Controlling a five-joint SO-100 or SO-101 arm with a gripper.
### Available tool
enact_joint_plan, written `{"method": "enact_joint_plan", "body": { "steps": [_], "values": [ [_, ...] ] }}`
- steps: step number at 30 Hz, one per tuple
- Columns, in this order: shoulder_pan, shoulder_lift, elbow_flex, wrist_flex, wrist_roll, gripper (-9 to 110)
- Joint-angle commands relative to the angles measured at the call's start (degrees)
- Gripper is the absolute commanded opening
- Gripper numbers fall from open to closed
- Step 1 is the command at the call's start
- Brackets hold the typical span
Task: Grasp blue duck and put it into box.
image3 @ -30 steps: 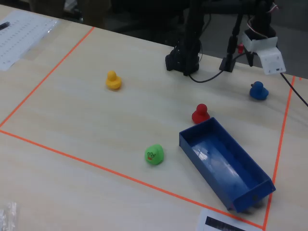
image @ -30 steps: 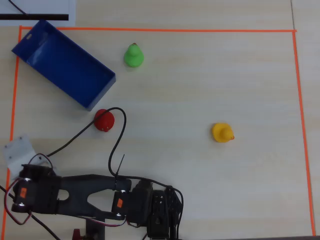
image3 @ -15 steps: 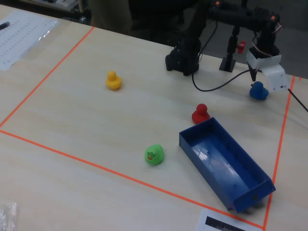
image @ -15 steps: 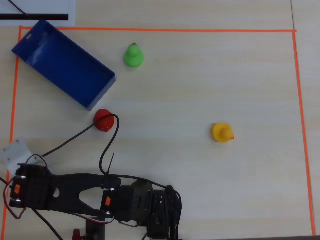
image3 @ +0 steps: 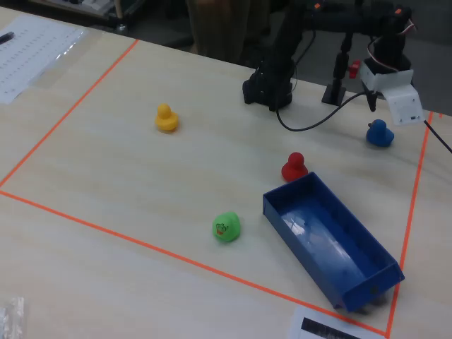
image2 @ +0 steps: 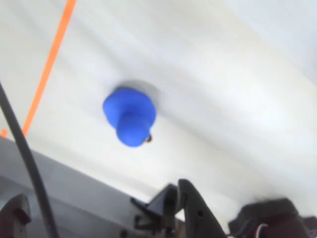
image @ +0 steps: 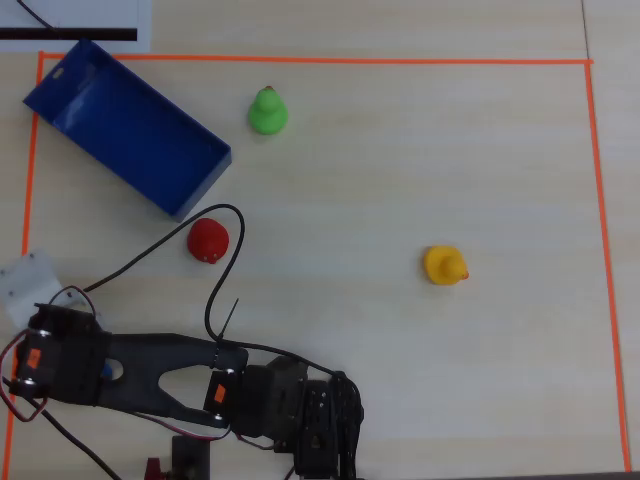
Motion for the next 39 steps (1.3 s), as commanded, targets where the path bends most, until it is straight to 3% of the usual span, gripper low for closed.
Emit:
{"method": "enact_joint_plan", "body": {
  "steps": [1, 17, 27, 39],
  "values": [
    [1.1, 3.0, -0.1, 0.4, -0.1, 37],
    [5.0, 10.1, 28.7, -16.4, -1.0, 38],
    [-1.1, 14.3, 31.0, -16.6, 4.4, 38],
    [-1.1, 14.7, 40.5, -28.1, 8.2, 40]
  ]
}}
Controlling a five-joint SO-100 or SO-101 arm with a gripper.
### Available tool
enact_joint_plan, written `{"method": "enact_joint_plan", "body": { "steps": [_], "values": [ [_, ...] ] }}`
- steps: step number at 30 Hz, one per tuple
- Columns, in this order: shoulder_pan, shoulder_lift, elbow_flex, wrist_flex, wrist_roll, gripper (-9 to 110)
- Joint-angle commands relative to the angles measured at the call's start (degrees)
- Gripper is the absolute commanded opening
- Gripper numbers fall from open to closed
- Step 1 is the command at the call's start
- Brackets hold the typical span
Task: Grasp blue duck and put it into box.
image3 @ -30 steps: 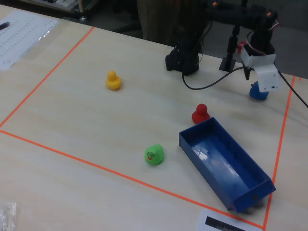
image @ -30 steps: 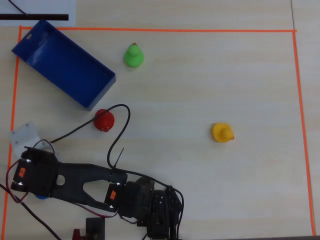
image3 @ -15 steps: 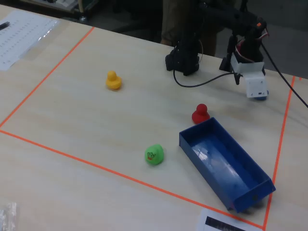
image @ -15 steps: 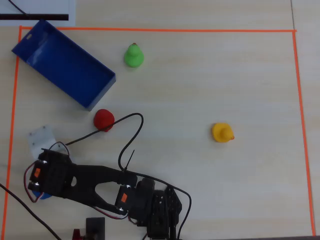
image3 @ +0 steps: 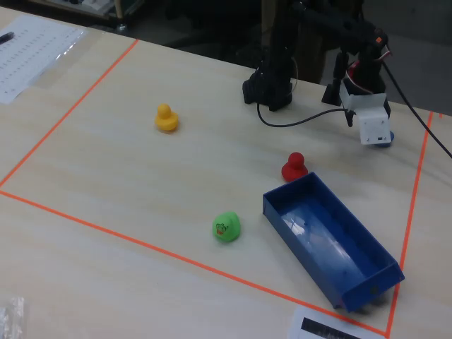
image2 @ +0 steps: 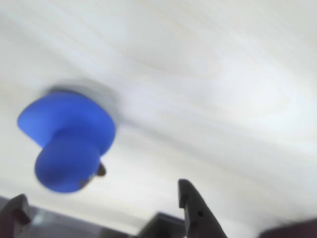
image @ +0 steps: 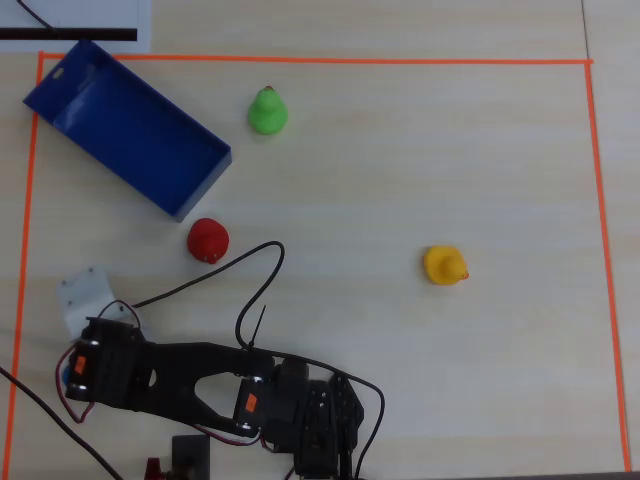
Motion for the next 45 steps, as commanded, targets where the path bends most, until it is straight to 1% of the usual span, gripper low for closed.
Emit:
{"method": "enact_joint_plan", "body": {
  "steps": [1, 9, 36, 37, 38, 39, 40, 41, 45],
  "values": [
    [-0.5, 3.2, 0.9, -3.0, 1.0, 41],
    [-2.1, 3.0, 0.0, -2.5, 2.9, 40],
    [-4.1, -2.0, 5.7, -14.7, 6.9, 40],
    [-4.2, -2.4, 5.8, -15.0, 6.9, 39],
    [-4.2, -2.7, 5.8, -15.4, 7.2, 34],
    [-4.2, -3.2, 5.8, -15.6, 7.4, 25],
    [-4.1, -3.6, 5.7, -15.6, 7.6, 6],
    [-3.9, -4.1, 5.4, -15.6, 8.3, 0],
    [-3.0, -4.6, 5.3, -14.9, 8.1, 0]
  ]
}}
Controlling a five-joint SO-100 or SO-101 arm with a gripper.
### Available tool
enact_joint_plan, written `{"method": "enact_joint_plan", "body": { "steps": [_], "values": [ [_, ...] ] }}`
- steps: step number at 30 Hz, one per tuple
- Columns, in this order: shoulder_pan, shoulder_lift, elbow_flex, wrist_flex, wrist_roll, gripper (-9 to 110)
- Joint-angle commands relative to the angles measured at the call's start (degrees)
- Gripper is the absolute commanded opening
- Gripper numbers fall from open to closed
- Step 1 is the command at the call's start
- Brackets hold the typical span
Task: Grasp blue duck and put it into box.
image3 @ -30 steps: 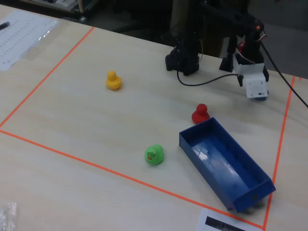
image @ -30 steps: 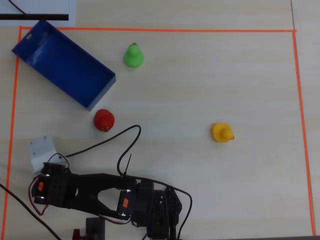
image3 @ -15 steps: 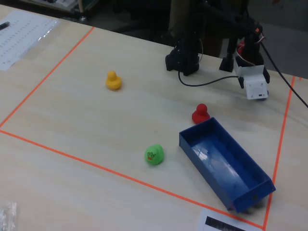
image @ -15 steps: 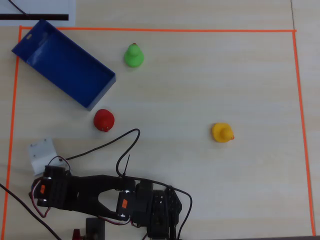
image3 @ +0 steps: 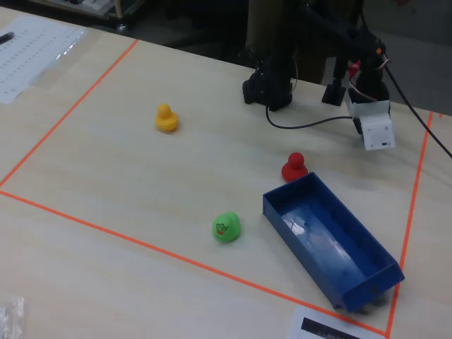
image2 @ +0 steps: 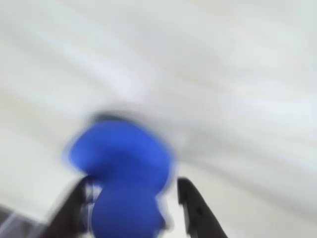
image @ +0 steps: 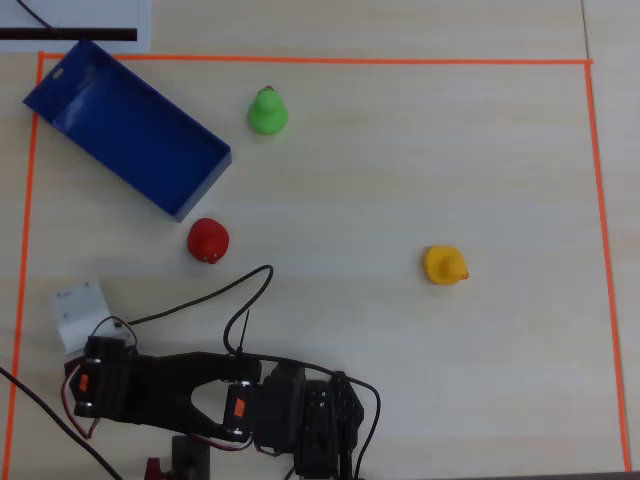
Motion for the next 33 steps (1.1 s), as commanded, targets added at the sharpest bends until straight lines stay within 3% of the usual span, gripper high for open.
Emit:
{"method": "enact_joint_plan", "body": {
  "steps": [1, 6, 13, 19, 25, 27, 28, 31, 33],
  "values": [
    [1.1, 0.3, -0.2, 0.9, 0.1, 0],
    [6.0, 4.6, -5.4, 10.3, -1.3, 0],
    [31.2, 4.0, -39.9, 25.0, -5.3, 0],
    [46.6, -6.8, -50.2, 16.6, -8.5, 0],
    [51.2, -14.4, -46.8, 11.8, -9.1, 0],
    [50.3, -14.8, -44.1, 11.7, -9.1, 8],
    [49.5, -14.9, -42.8, 11.5, -9.7, 21],
    [48.2, -15.0, -38.9, 9.4, -9.8, 32],
    [47.7, -14.9, -38.6, 9.8, -10.2, 48]
  ]
}}
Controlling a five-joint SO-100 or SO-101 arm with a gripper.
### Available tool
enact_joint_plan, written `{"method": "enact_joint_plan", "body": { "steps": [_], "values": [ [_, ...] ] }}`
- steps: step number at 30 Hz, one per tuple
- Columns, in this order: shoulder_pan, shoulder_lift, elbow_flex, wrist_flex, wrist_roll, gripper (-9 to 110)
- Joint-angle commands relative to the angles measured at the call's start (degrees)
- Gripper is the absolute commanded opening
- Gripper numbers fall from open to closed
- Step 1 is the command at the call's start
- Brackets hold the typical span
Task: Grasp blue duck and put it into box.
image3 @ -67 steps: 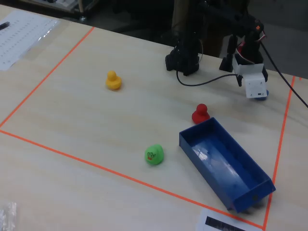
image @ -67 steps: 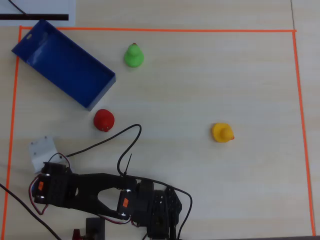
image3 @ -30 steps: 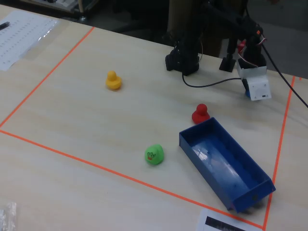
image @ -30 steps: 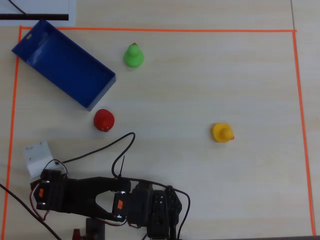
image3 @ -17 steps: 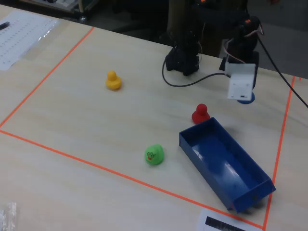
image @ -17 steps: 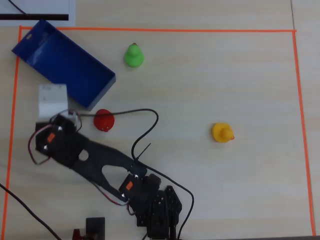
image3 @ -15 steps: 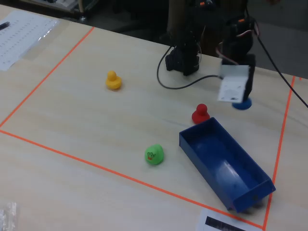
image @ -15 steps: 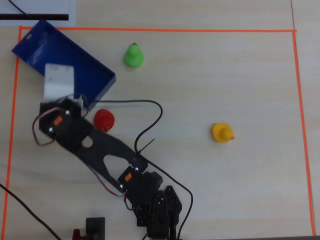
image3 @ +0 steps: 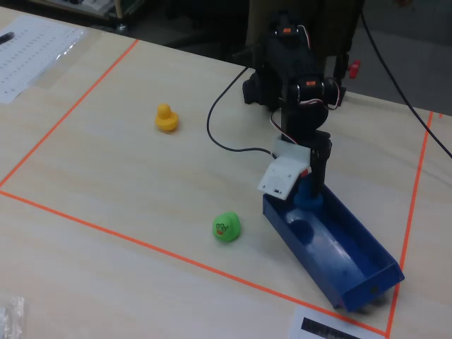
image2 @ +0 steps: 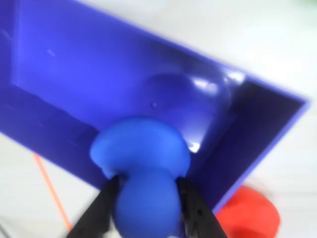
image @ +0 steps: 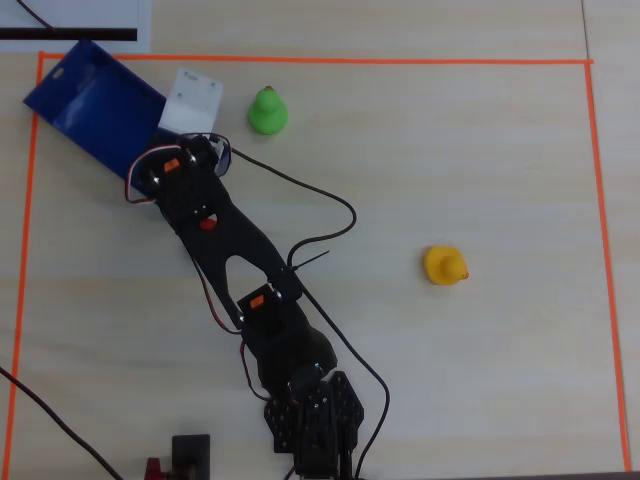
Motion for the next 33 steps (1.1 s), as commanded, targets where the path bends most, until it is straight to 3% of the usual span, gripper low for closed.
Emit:
{"method": "enact_joint_plan", "body": {
  "steps": [1, 4, 9, 17, 23, 29, 33],
  "values": [
    [-1.1, 1.6, 0.0, -0.6, -0.9, 47],
    [-0.9, 5.9, -1.3, 1.8, -0.8, 40],
    [1.5, 20.5, -0.6, 6.0, -0.9, 0],
    [8.3, 69.9, 51.8, -9.8, -15.5, 0],
    [16.4, 97.5, 87.8, -18.2, -22.3, 0],
    [20.6, 113.8, 107.8, -14.6, -25.6, 0],
    [20.5, 118.2, 107.8, -1.0, -27.2, 0]
  ]
}}
